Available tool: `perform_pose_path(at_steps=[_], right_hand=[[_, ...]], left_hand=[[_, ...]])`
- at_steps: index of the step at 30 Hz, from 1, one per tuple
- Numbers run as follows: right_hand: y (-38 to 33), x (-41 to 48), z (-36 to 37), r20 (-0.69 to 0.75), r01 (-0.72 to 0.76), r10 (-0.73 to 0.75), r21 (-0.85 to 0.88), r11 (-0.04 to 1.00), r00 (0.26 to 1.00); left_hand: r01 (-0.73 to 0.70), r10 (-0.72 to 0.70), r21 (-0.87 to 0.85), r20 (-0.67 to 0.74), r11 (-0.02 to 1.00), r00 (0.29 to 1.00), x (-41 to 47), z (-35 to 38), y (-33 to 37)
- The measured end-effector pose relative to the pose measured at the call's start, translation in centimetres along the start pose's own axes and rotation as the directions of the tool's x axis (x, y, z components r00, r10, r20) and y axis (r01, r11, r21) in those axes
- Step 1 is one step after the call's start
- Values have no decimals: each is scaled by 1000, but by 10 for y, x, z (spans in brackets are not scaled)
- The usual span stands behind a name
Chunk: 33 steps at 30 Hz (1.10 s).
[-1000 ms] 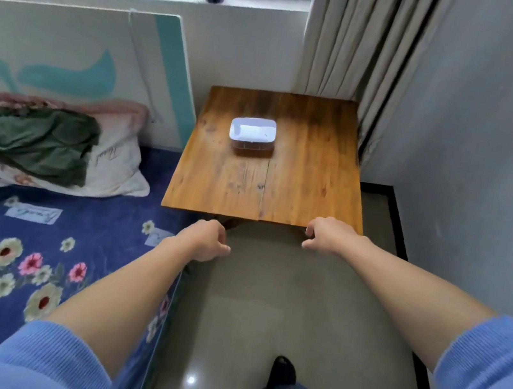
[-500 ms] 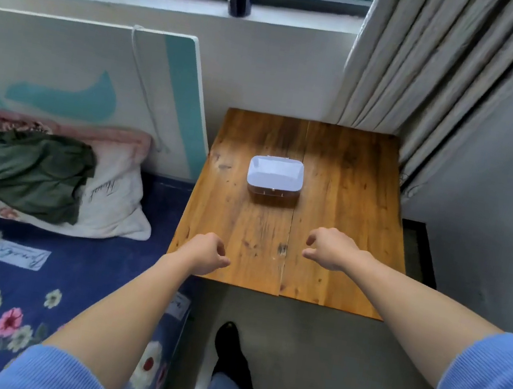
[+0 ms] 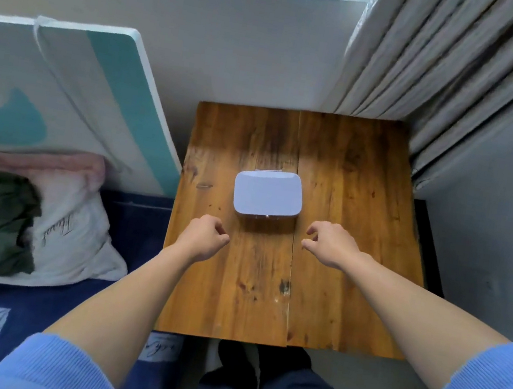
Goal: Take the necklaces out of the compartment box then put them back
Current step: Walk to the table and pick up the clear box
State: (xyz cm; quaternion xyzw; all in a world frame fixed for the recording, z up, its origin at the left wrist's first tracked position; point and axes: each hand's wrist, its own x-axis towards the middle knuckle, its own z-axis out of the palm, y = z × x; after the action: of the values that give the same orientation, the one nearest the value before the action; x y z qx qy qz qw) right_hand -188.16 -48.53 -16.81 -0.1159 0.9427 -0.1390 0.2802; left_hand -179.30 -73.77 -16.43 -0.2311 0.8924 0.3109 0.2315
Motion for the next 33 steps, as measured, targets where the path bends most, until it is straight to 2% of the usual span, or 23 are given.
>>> perform_pose_path(at_steps=[6, 11, 18, 24, 28, 33], right_hand=[[-3, 77, 9, -62, -94, 102, 123, 988, 993], [-4, 113, 22, -9, -166, 172, 218, 962, 985], [-9, 130, 34, 20, -201, 203, 248, 948, 979], [-21, 126, 29, -13, -235, 254, 339, 911, 967], [-16, 117, 11, -60, -156, 189, 351, 923, 980], [-16, 134, -32, -199, 77, -45, 155, 985, 979]], left_hand=[[147, -151, -140, -16, 979, 988, 58, 8, 11], [251, -247, -235, 49, 939, 968, 95, 18, 22], [262, -235, -289, 126, 921, 964, 128, 27, 20], [237, -229, -402, 69, 884, 971, 123, 21, 20], [170, -187, -492, 14, 854, 982, 118, 5, 16], [64, -124, -527, -80, 847, 989, 136, -21, 19]])
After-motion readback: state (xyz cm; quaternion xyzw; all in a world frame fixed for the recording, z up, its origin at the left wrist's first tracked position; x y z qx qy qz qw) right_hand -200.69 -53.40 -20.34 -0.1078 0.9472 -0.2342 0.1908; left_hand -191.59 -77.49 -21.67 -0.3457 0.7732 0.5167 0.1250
